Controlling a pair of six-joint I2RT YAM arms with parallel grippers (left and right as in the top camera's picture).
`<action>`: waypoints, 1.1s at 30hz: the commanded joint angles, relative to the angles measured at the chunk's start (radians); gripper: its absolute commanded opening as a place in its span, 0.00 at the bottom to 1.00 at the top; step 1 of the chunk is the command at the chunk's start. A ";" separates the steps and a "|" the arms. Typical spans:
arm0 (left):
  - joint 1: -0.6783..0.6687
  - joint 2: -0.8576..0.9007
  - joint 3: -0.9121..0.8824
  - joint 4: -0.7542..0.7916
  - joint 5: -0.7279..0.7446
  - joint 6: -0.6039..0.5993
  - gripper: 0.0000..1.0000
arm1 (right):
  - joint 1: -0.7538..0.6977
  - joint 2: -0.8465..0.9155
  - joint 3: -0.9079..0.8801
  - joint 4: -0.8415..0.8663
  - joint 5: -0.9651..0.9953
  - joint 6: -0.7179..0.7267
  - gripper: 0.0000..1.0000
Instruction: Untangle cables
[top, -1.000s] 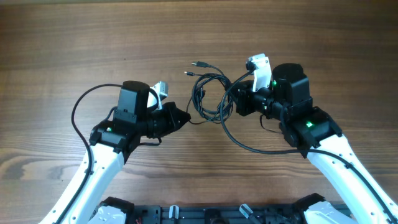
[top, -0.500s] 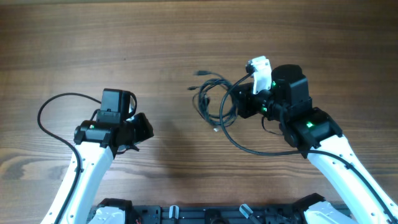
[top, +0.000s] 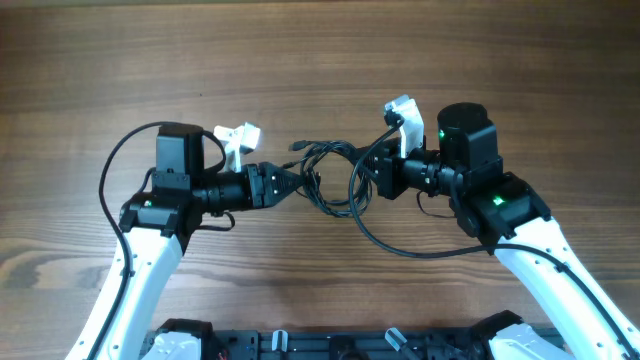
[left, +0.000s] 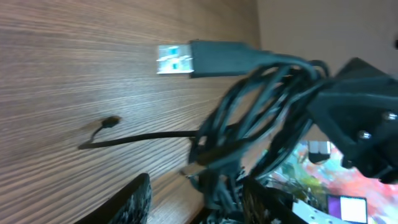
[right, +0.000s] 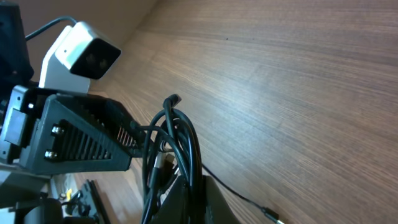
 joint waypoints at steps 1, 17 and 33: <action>0.003 0.002 0.002 0.027 0.048 0.022 0.50 | 0.002 -0.021 0.015 0.006 -0.070 -0.007 0.05; -0.098 0.002 0.002 0.052 -0.005 0.019 0.04 | 0.002 -0.021 0.015 0.037 -0.134 0.111 0.31; -0.045 -0.099 0.002 0.067 -0.470 -0.135 0.04 | 0.057 -0.007 0.014 -0.167 -0.052 -0.021 0.82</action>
